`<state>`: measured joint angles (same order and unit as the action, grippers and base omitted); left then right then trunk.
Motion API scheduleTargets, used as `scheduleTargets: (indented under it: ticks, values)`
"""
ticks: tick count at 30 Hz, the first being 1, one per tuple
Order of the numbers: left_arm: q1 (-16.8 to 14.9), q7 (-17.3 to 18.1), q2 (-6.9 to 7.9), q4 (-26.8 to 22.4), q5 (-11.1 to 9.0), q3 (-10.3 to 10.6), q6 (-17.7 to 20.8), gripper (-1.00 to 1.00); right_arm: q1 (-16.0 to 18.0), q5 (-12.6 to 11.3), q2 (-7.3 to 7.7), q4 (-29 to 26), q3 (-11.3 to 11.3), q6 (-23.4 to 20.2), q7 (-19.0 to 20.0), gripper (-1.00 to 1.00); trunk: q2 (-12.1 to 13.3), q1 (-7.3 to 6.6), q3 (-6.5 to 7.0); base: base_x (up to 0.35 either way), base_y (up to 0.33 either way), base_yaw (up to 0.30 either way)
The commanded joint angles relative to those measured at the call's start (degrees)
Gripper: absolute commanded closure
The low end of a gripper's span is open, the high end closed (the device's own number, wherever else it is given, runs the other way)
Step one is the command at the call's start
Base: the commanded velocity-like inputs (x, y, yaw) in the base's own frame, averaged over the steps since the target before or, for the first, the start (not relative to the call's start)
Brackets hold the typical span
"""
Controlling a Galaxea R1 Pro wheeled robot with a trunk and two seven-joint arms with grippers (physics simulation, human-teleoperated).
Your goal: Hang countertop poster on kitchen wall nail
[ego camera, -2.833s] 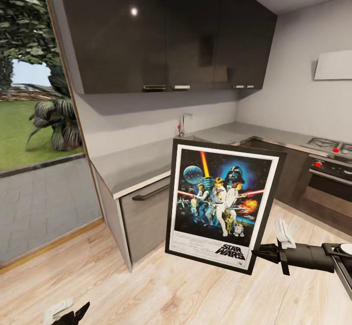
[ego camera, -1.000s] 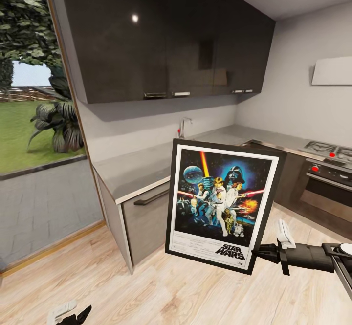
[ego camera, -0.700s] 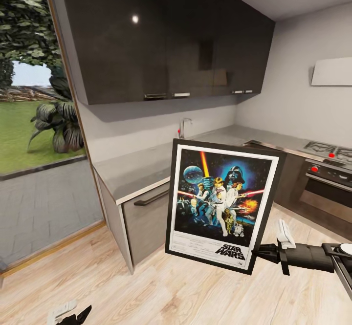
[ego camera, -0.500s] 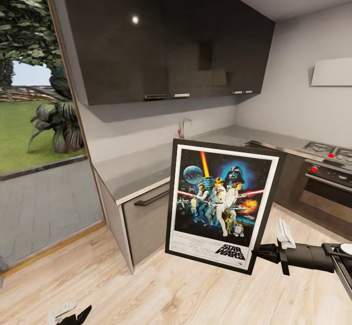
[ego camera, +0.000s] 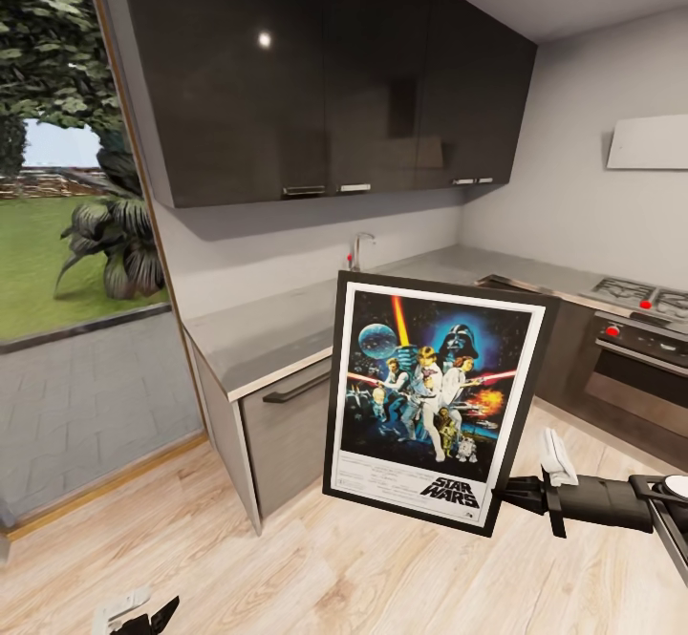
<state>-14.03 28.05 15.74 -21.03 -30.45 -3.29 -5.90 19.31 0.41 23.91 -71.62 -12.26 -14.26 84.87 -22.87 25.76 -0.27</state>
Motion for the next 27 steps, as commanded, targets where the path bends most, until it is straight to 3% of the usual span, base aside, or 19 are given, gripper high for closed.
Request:
scheduleTargets:
  ticks: [1,27]
  values:
    - [-0.03,0.36,-0.01,0.1,-0.23,-0.15,0.01,-1.0,0.03,0.03,-0.01,-0.01,-0.04,-0.71,0.3,1.0,-0.05,0.02,-0.03,0.0,0.0,0.0]
    - [-0.03,0.51,-0.01,0.1,-0.23,0.39,-0.73,-1.0,-0.04,0.03,-0.02,-0.01,-0.04,-0.68,0.3,1.0,-0.05,0.02,-0.03,-0.011,0.0,0.0]
